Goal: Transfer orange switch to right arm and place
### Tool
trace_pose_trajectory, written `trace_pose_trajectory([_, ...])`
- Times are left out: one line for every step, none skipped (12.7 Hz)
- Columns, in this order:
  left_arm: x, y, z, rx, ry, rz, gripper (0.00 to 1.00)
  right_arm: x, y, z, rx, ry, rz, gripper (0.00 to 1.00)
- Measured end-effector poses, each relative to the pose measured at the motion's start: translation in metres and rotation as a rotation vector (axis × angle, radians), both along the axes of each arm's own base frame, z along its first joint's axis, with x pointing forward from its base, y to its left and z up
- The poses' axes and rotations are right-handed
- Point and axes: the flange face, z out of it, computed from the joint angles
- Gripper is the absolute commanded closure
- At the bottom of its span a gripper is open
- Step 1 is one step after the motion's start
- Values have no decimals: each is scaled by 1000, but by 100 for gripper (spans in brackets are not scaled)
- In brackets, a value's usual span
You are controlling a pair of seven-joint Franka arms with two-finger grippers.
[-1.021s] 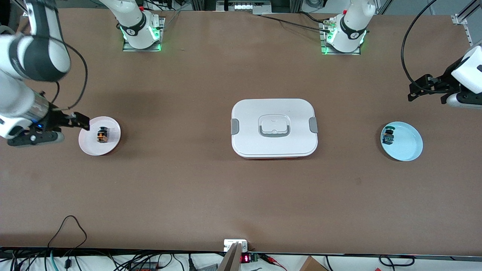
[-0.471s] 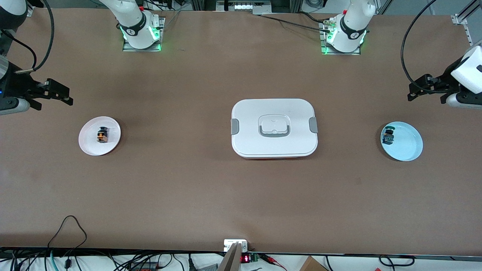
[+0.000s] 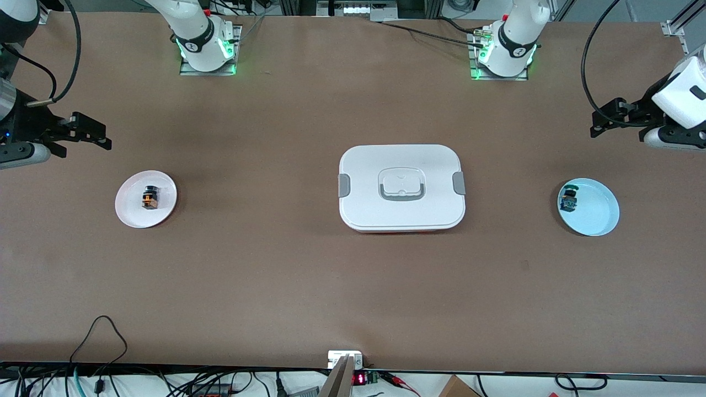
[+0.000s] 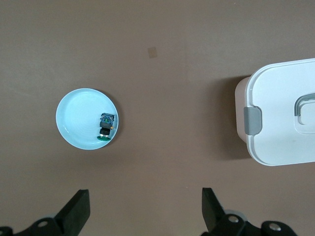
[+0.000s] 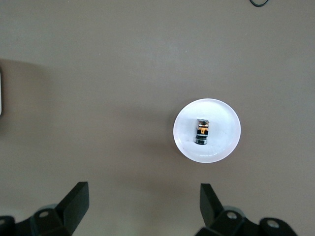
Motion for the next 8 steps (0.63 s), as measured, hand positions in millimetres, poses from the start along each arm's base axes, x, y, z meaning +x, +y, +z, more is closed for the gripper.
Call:
trace_pose_trajectory([0, 0, 0, 0, -1, 3, 0, 0, 0, 0, 0, 3, 1, 0])
trace_pose_trajectory([0, 0, 0, 0, -1, 6, 0, -1, 1, 1, 0, 3, 3, 0])
trace_pose_trajectory([0, 1, 0, 0, -1, 8, 0, -1, 4, 4, 0, 0, 6, 0])
trace_pose_trajectory([0, 1, 1, 0, -1, 9, 0, -2, 7, 6, 1, -4, 7, 0])
trace_pose_trajectory([0, 1, 1, 0, -3, 10, 0, -3, 9, 9, 1, -5, 5, 0])
trace_pose_trajectory([0, 1, 2, 0, -5, 10, 0, -5, 9, 11, 1, -5, 3, 0])
trace_pose_trajectory([1, 1, 3, 0, -6, 10, 0, -5, 9, 11, 1, -5, 3, 0])
trace_pose_trajectory([2, 1, 3, 0, -8, 10, 0, -5, 9, 11, 1, -5, 2, 0])
